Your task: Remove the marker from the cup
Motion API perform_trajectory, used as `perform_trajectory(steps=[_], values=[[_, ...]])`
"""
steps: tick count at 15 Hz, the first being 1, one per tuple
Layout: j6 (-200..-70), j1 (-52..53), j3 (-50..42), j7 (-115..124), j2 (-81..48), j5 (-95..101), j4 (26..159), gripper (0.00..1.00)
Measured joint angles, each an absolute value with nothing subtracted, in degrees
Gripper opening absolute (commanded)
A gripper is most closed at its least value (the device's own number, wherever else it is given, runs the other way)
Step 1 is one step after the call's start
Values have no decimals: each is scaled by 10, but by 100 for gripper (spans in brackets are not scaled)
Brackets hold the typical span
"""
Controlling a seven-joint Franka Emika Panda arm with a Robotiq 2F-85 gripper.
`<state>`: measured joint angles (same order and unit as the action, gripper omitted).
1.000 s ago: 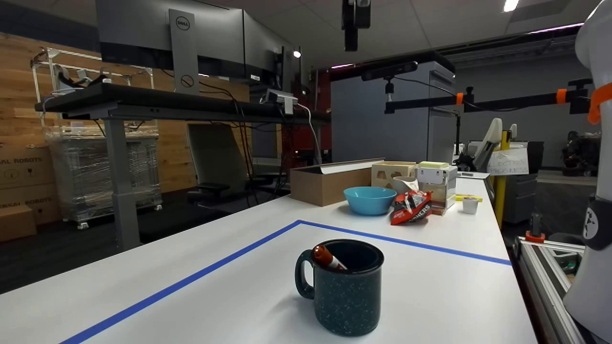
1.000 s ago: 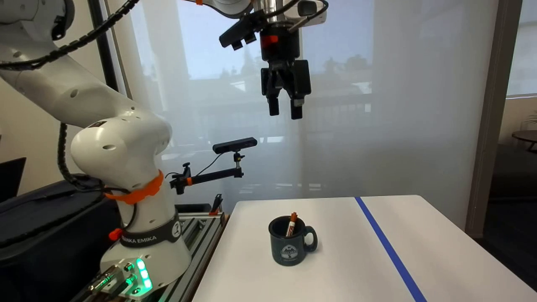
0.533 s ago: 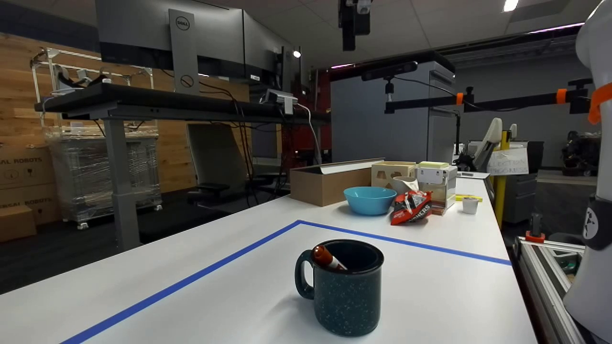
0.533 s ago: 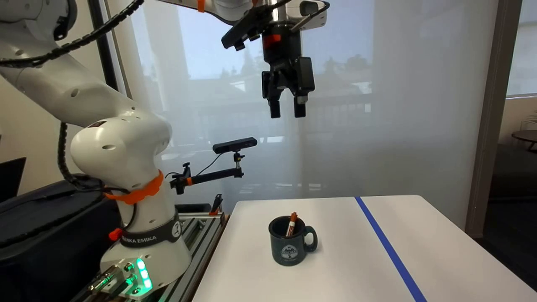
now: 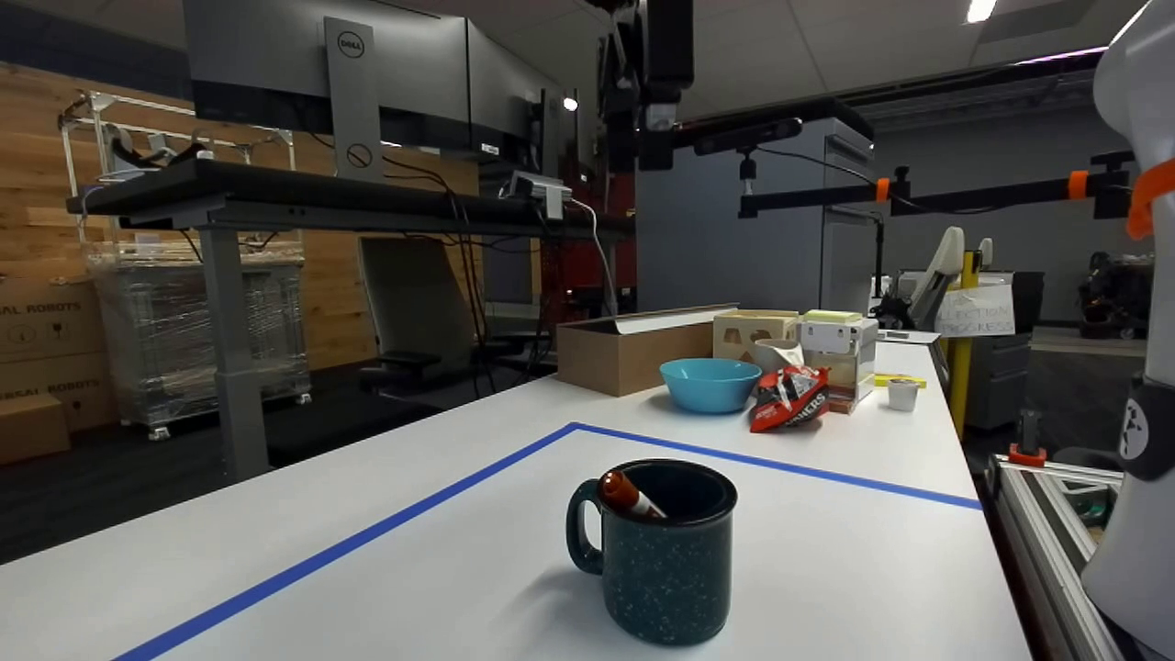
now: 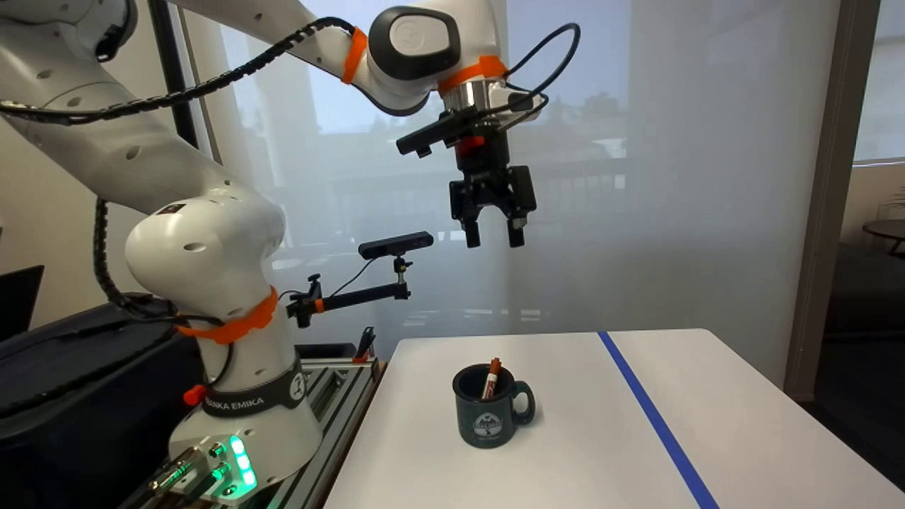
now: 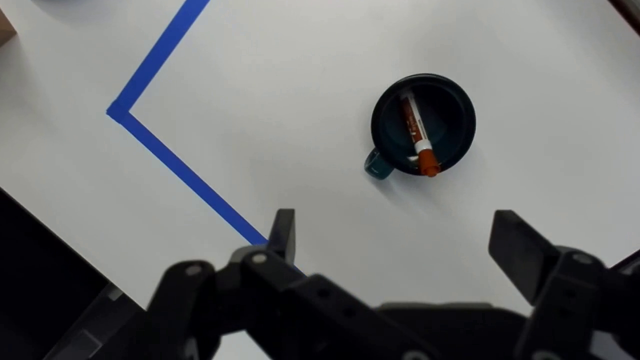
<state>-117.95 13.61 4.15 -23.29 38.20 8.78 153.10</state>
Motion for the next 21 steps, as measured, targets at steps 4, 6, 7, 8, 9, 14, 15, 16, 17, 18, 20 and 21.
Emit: perform_trajectory(steps=[4, 6, 7, 8, 9, 14, 15, 16, 17, 18, 20, 21], values=[[-1230, 165, 45, -224, 367, 56, 1582, 100], [-1238, 177, 44, -226, 350, 35, 1582, 100], [-1239, 180, 44, -226, 343, 34, 1582, 100], [-1239, 179, 44, -226, 341, 34, 1581, 100], [-1239, 179, 44, -226, 341, 34, 1581, 100], [-1236, 170, 52, -223, 341, 63, 1575, 100], [-1237, 170, 52, -223, 341, 69, 1575, 100], [-1238, 170, 52, -224, 340, 73, 1575, 100], [-1240, 170, 52, -225, 337, 75, 1575, 100], [-1245, 170, 52, -226, 334, 76, 1576, 100], [-1257, 170, 52, -226, 324, 76, 1576, 100], [-1267, 170, 52, -228, 317, 76, 1576, 100]])
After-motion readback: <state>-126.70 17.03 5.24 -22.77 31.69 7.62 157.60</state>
